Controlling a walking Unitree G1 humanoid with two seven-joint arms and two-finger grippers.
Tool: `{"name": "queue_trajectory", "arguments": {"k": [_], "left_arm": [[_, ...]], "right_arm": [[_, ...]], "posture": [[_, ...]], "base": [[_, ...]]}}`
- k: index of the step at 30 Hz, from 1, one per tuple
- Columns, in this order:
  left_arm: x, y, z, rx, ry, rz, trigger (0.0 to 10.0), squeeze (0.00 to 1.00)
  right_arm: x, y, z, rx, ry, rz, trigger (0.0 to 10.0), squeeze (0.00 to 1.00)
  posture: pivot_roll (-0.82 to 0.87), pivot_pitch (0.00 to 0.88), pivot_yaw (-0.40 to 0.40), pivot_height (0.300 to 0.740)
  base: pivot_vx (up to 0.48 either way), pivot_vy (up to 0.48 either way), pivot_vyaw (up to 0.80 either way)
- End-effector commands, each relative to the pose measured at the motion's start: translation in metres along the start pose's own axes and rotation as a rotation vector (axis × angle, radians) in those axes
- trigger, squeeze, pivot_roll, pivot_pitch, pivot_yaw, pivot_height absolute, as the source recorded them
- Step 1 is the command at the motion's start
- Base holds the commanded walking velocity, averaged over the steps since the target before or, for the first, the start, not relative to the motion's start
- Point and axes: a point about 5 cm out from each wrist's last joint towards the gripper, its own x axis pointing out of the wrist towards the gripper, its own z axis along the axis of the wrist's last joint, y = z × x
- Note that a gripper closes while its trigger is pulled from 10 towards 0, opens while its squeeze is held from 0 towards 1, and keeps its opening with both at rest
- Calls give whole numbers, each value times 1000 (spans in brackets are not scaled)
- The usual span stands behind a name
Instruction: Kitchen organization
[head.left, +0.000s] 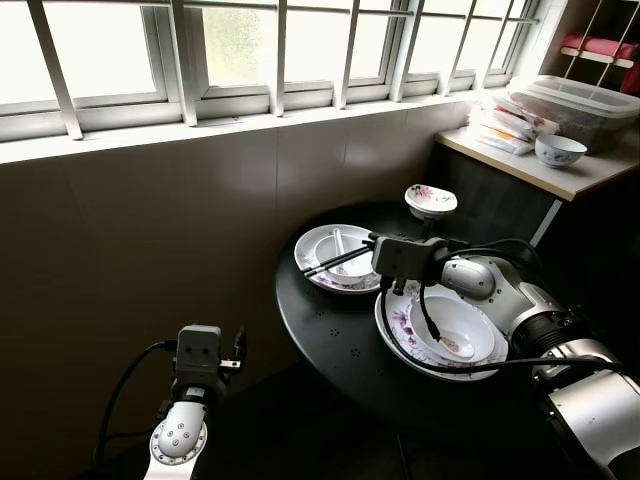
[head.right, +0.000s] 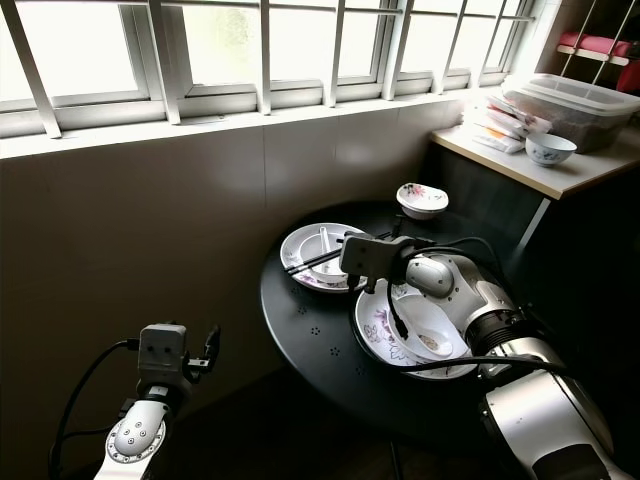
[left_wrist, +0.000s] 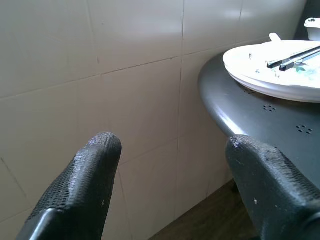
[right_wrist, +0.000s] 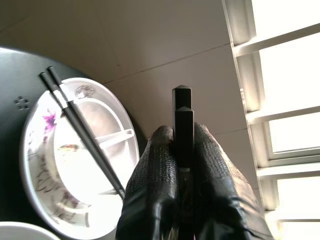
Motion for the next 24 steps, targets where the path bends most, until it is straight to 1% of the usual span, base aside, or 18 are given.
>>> {"name": "queue_trajectory", "arguments": {"k": [1,2,5,6,7,8,9,12,13,17,18,23,24], "left_arm": [[0,3,-2,-4,11,13,10000,0],[0,5,-1,-5,0,31,10000,0],[0,11,1,-42,-10,65,10000,0],[1,12,0,-53,-5,71,10000,0],[1,12,0,-53,-5,71,10000,0],[1,14,1,-61,-8,77,10000,0],[1,14,1,-61,-8,77,10000,0],[1,14,2,-56,-15,76,10000,0],[1,14,4,-47,-25,78,10000,0],[1,16,6,-37,-35,85,10000,0],[1,17,7,-39,-39,91,10000,0],[1,17,8,-43,-44,96,10000,0],[1,17,8,-42,-47,95,10000,0]], "right_arm": [[1,-11,9,-42,-49,-80,0,0],[2,-12,14,-51,-75,-111,0,0],[6,-7,28,-18,-155,-141,0,0],[7,-5,33,-21,-180,-148,0,0],[7,-5,33,-21,-180,-148,0,0],[9,-1,40,0,-214,-154,0,0],[9,-1,40,0,-214,-154,0,0],[12,10,57,57,-304,-154,0,0],[12,17,66,87,-351,-154,0,0],[11,28,81,129,-423,-149,0,0],[10,32,88,140,-451,-147,0,0],[9,33,97,165,-490,-167,0,0],[8,34,102,180,-508,-174,0,0]], "posture": [[55,0,-60,740],[58,0,-61,740],[59,0,-62,740],[60,0,-61,740],[60,0,-61,740],[60,0,-61,740],[60,0,-61,740],[63,0,-62,740],[64,0,-61,740],[65,0,-59,740],[64,0,-59,740],[60,0,-59,740],[61,0,-61,740]], "base": [[0,0,800],[0,0,800],[0,0,800],[0,0,800],[0,0,800],[0,480,800],[0,480,800],[0,480,800],[0,480,800],[0,480,800],[0,480,800],[0,480,800],[0,480,800]]}}
